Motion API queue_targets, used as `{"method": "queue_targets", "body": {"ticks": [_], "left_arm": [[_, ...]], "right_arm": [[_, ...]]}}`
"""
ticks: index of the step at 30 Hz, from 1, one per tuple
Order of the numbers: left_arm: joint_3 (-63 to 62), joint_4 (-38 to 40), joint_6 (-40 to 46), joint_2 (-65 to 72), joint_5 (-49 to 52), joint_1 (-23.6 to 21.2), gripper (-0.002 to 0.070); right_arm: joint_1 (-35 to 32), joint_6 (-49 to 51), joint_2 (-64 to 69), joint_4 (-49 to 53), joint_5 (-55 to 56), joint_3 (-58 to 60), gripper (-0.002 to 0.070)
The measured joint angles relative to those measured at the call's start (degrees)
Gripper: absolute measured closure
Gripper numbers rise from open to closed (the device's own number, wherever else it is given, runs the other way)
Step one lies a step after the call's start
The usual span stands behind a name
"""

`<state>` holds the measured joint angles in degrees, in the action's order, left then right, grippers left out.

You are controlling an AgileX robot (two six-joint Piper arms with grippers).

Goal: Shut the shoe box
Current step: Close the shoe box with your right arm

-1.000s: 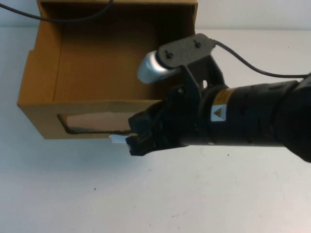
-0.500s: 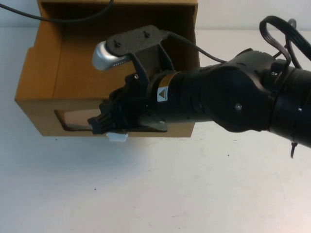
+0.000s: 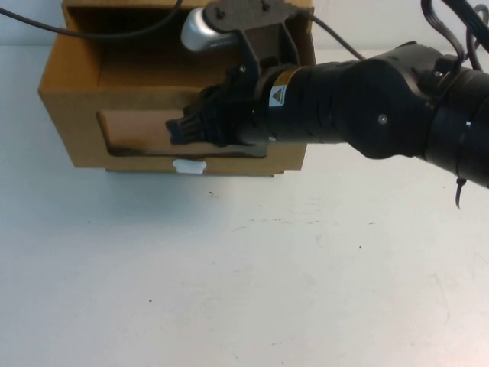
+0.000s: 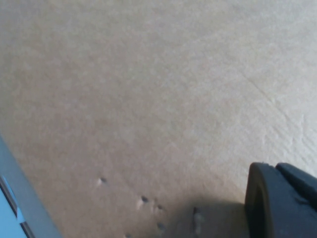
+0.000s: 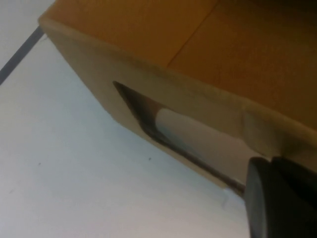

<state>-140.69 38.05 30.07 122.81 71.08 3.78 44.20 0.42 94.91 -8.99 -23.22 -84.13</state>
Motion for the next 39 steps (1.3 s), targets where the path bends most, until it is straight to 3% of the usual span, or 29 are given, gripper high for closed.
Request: {"method": "queue_targets", "body": {"ticks": [8, 16, 26, 39], "left_arm": [[0.00, 0.15, -0.12, 0.00, 0.00, 0.00, 0.0680], [0.00, 0.19, -0.24, 0.00, 0.00, 0.00, 0.0680], [0.00, 0.28, -0.24, 0.00, 0.04, 0.00, 0.0680], [0.00, 0.28, -0.46, 0.00, 0.13, 0.00, 0.0680]], "right_arm": [[-4.86, 0.00, 2.69, -1.76, 2.81, -2.30, 0.0687], [-5.35, 0.00, 7.07, -3.15, -1.44, -9.08, 0.0687], [-5.61, -14.92, 6.90, -19.71, -5.10, -11.44, 0.0687], [-6.90, -16.28, 9.13, -20.40, 0.71, -13.74, 0.0687]]}}
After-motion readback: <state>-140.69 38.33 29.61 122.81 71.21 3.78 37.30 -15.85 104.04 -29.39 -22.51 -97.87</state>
